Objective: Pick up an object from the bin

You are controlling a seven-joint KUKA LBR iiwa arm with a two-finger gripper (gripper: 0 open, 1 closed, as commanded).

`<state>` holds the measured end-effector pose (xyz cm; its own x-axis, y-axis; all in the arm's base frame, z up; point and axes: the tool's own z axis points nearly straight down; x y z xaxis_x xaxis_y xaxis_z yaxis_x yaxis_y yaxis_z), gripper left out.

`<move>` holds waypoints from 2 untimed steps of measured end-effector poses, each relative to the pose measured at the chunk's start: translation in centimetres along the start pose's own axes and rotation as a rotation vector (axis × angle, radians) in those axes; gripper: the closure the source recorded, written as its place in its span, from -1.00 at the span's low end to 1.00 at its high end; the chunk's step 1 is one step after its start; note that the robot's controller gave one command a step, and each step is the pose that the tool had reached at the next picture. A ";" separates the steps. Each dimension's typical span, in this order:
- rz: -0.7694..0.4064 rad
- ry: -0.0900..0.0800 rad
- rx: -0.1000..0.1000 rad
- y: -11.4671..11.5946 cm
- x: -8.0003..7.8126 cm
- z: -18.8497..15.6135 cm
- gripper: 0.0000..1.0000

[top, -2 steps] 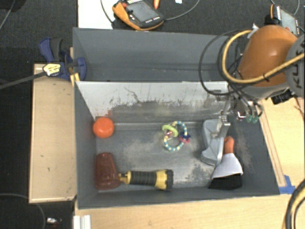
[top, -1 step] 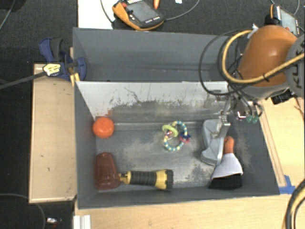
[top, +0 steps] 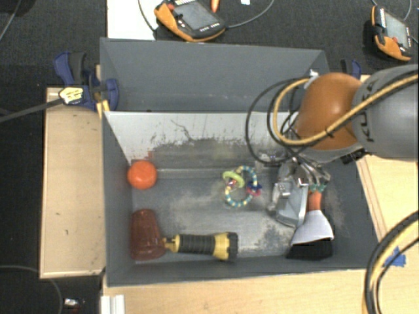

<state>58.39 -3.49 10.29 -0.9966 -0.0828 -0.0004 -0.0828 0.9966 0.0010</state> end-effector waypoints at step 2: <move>-0.078 -0.018 0.003 -0.2 -0.7 0.4 -1.00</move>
Offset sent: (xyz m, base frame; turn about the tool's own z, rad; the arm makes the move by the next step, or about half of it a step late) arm 0.0082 -0.0303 -0.0085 -0.1676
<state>59.10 -3.66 9.93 -0.9869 -0.1601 -0.0182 -0.1601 0.9871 -0.0025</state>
